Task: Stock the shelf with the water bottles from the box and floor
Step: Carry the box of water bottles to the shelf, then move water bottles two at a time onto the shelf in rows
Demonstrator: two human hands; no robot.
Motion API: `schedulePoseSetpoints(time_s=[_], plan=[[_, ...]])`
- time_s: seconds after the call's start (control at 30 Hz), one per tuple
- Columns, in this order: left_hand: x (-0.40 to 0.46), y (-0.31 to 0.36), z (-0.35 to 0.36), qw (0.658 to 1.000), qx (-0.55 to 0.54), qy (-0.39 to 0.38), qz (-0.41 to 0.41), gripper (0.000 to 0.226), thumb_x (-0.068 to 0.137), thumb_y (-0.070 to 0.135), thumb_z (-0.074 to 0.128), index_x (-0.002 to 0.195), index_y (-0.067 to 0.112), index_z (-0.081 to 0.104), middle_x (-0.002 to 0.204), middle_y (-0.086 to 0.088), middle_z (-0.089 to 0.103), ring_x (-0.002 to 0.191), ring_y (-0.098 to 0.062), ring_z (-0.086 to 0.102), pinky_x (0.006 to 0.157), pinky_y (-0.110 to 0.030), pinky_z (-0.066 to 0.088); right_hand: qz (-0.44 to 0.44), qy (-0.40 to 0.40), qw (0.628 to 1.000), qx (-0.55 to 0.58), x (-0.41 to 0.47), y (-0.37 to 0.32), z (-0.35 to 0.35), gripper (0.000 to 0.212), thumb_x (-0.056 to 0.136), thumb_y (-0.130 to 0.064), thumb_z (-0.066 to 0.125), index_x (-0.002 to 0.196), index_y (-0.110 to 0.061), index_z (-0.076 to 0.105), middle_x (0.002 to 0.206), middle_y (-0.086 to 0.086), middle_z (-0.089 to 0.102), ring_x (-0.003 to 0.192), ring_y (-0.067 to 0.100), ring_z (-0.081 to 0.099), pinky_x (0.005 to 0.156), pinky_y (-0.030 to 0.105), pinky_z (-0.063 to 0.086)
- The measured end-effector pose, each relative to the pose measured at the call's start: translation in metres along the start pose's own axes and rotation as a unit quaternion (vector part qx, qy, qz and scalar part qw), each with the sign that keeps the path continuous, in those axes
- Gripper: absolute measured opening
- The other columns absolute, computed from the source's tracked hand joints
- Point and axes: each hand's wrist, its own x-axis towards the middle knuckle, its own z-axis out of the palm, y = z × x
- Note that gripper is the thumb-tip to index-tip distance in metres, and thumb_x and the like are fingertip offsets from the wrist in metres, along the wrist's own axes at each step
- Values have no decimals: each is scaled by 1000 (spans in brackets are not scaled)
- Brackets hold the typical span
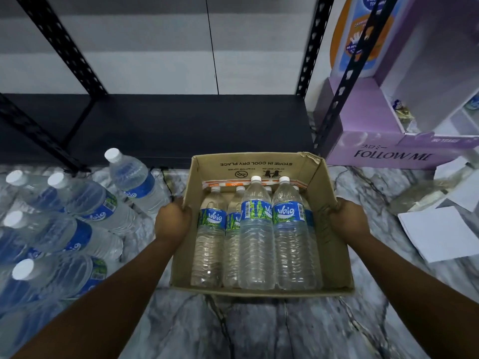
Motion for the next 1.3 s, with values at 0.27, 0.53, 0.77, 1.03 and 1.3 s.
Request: schedulePoseSetpoints(time_s=[0.27, 0.53, 0.77, 1.03, 1.3], plan=[[1, 0, 5, 999, 39, -15, -25, 29, 98, 21, 47, 106, -3, 60, 92, -25, 66, 87, -43, 63, 74, -44, 50, 11, -3, 1000, -25, 0, -2, 1, 17, 91, -8, 55, 87, 7, 63, 83, 26, 64, 80, 41, 59, 55, 29, 28], [-2, 0, 9, 999, 24, -25, -17, 36, 94, 11, 46, 129, 1, 45, 87, -24, 65, 78, -40, 62, 65, -43, 48, 6, 5, 999, -49, -2, -8, 3, 22, 97, -15, 51, 94, 6, 56, 82, 26, 63, 79, 40, 59, 59, 32, 33], [-14, 8, 6, 998, -48, -5, 31, 56, 91, 11, 55, 143, 2, 34, 130, -21, 53, 115, -35, 53, 91, -45, 48, -35, 14, 999, -3, -16, -16, -3, 35, 95, -13, 56, 127, 2, 50, 98, 26, 66, 87, 42, 61, 63, 29, 33], [-26, 39, 20, 991, -18, -5, 134, 53, 90, 16, 57, 140, 7, 44, 147, -14, 41, 138, -31, 34, 114, -46, 31, -134, 29, 990, -13, -23, -43, -6, 36, 90, -14, 62, 123, -2, 52, 118, 19, 58, 110, 34, 52, 82, 36, 43], [-23, 71, 57, 981, -123, -113, 98, 46, 95, 23, 55, 138, 8, 45, 136, -10, 53, 125, -28, 49, 99, -32, 40, -54, -96, 993, 40, -2, -64, 23, 55, 93, -32, 58, 144, -25, 37, 116, 12, 67, 95, 29, 66, 81, 35, 54]])
